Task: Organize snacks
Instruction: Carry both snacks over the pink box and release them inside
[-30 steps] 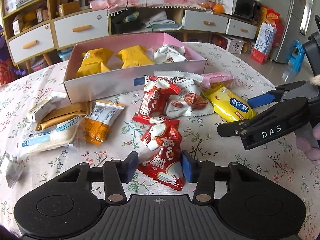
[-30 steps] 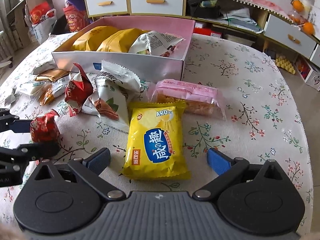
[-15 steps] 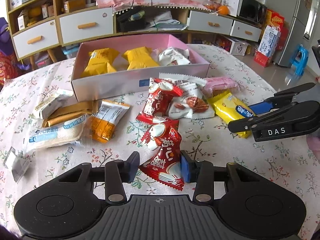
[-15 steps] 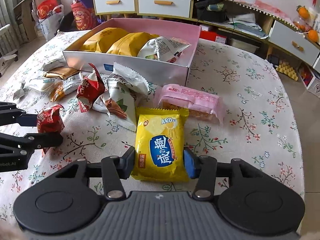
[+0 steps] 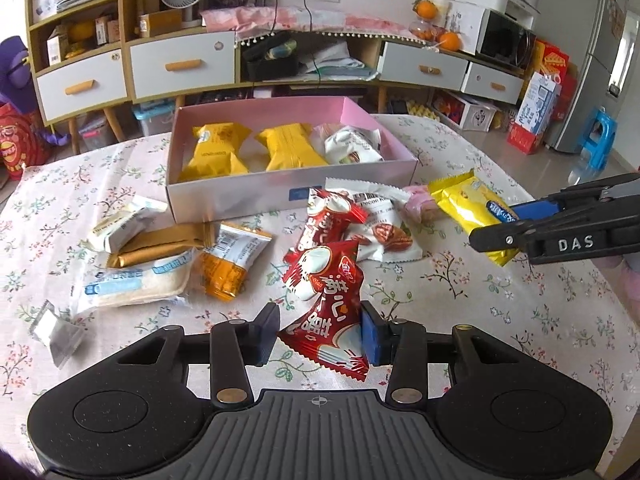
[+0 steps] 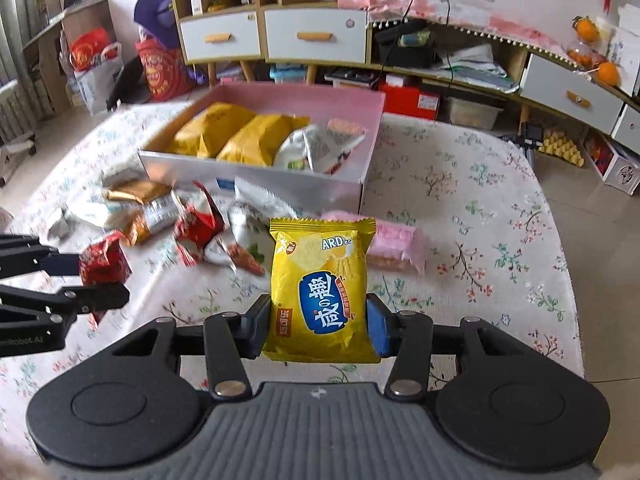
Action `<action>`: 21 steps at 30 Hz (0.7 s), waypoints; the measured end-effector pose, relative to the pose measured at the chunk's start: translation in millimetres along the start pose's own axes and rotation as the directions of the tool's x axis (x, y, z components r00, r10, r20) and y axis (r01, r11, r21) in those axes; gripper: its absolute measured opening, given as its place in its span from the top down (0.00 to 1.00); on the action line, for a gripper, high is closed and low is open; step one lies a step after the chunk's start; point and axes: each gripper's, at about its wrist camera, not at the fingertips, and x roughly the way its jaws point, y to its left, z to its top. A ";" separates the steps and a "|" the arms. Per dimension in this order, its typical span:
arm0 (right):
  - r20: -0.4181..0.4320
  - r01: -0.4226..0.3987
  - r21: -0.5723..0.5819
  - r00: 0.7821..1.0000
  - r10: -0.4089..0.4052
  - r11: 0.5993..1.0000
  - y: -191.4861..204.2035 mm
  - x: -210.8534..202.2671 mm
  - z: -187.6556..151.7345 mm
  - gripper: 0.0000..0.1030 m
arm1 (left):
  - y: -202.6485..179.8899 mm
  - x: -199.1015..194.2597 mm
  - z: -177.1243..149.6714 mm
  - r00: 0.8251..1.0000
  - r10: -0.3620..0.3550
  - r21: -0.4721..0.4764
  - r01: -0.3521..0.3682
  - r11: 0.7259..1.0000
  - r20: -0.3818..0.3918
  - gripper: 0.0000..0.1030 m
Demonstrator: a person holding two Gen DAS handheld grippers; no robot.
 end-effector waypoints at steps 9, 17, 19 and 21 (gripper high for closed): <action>0.040 -0.029 0.033 0.999 0.028 0.999 4.9 -1.3 13.4 0.56 | 7.8 -4.2 16.1 1.000 0.009 -0.034 -0.008 0.999 0.029 0.62; 0.071 -0.078 0.134 0.995 0.069 0.988 11.4 11.6 33.2 0.56 | 18.7 3.9 43.5 0.997 0.014 -0.113 -0.006 0.994 0.070 0.62; 0.079 -0.087 0.158 0.994 0.075 0.984 12.5 16.4 37.9 0.56 | 22.5 9.3 50.4 0.997 0.021 -0.150 -0.010 0.989 0.069 0.62; 0.089 -0.101 0.193 0.992 0.085 0.976 11.1 22.1 42.6 0.56 | 25.4 14.1 57.8 0.997 0.011 -0.173 0.002 0.985 0.075 0.62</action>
